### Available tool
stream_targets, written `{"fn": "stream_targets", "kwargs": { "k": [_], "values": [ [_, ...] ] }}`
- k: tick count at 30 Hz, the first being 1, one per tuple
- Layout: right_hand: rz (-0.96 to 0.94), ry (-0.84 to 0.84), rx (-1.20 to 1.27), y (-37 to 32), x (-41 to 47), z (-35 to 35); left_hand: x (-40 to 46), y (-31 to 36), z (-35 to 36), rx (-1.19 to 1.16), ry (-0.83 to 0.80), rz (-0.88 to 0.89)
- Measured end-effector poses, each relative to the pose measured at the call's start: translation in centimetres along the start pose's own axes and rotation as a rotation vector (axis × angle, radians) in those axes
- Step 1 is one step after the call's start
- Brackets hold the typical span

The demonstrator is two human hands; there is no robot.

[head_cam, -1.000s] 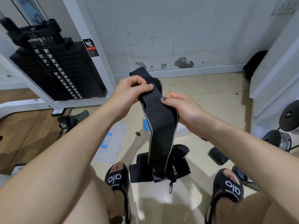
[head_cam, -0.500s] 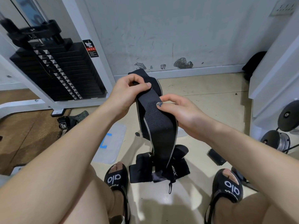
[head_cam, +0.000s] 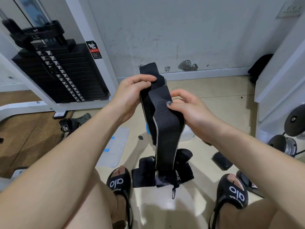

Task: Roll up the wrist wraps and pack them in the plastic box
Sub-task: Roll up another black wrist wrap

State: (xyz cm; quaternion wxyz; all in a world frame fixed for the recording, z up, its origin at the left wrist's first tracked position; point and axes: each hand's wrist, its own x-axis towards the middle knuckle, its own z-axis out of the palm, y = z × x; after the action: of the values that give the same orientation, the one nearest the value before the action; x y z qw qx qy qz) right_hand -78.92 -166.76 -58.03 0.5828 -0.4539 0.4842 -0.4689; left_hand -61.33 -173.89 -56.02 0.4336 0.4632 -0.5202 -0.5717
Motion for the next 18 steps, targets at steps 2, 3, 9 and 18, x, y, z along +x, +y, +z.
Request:
{"fn": "stream_targets", "kwargs": {
  "k": [2, 3, 9, 18],
  "values": [
    [-0.004, -0.008, 0.008, 0.2, 0.0, 0.2, -0.2, 0.1, 0.3, -0.005, -0.046, -0.024],
    [-0.009, -0.014, 0.011, 0.2, 0.0, 0.3, -0.3, 0.2, 0.4, -0.013, -0.068, -0.032],
    [-0.033, 0.008, 0.022, 0.3, 0.4, 0.4, -0.6, 0.5, 1.1, -0.039, -0.113, -0.035],
    [-0.055, 0.015, 0.049, 0.1, 0.3, 0.2, -0.4, 0.2, 1.2, -0.057, -0.094, -0.043]
  ]
}}
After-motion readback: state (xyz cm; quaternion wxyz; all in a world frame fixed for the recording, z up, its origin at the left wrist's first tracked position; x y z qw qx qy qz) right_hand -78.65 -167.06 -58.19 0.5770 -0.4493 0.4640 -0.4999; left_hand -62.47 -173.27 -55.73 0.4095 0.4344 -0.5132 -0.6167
